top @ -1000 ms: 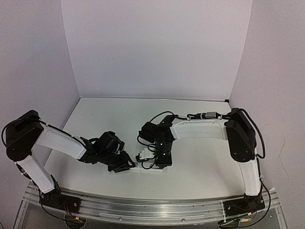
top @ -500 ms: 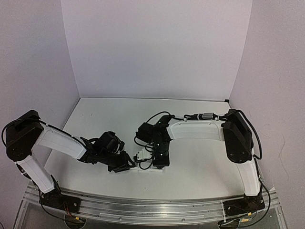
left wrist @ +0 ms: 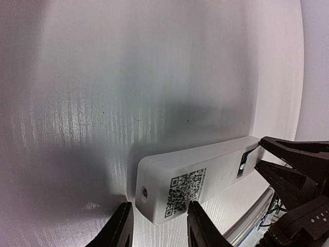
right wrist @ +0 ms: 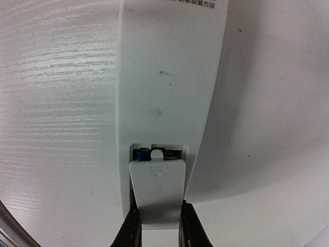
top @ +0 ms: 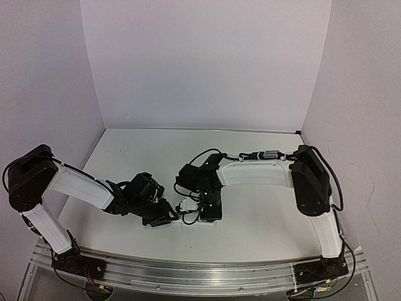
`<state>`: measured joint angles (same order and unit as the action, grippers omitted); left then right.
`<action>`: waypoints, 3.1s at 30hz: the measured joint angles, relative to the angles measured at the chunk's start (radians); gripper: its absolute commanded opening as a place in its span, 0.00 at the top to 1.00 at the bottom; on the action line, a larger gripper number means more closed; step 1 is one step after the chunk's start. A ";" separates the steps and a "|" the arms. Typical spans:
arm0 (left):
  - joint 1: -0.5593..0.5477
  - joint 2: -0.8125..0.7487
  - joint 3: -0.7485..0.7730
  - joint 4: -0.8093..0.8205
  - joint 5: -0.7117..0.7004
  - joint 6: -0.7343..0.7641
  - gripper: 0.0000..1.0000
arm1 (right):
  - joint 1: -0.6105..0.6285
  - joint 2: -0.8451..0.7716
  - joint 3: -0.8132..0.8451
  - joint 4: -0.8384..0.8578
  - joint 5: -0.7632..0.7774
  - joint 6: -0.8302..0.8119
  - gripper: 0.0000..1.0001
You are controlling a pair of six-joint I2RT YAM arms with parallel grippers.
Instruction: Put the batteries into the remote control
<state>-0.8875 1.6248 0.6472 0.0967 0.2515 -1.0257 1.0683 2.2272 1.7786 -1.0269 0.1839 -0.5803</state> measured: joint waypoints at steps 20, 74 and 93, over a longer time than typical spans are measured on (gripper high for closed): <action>0.000 0.006 0.001 0.010 0.011 0.003 0.64 | 0.015 0.016 0.024 -0.026 0.018 0.057 0.71; 0.000 -0.001 0.052 -0.096 -0.003 0.034 0.47 | 0.004 -0.366 -0.234 0.051 0.060 0.966 0.47; 0.091 -0.018 0.207 -0.295 -0.088 0.232 0.44 | -0.019 -0.554 -0.697 0.599 0.040 1.650 0.53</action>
<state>-0.7965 1.6066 0.8546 -0.1979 0.1637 -0.7935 1.0496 1.6729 1.0821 -0.4283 0.2242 1.0700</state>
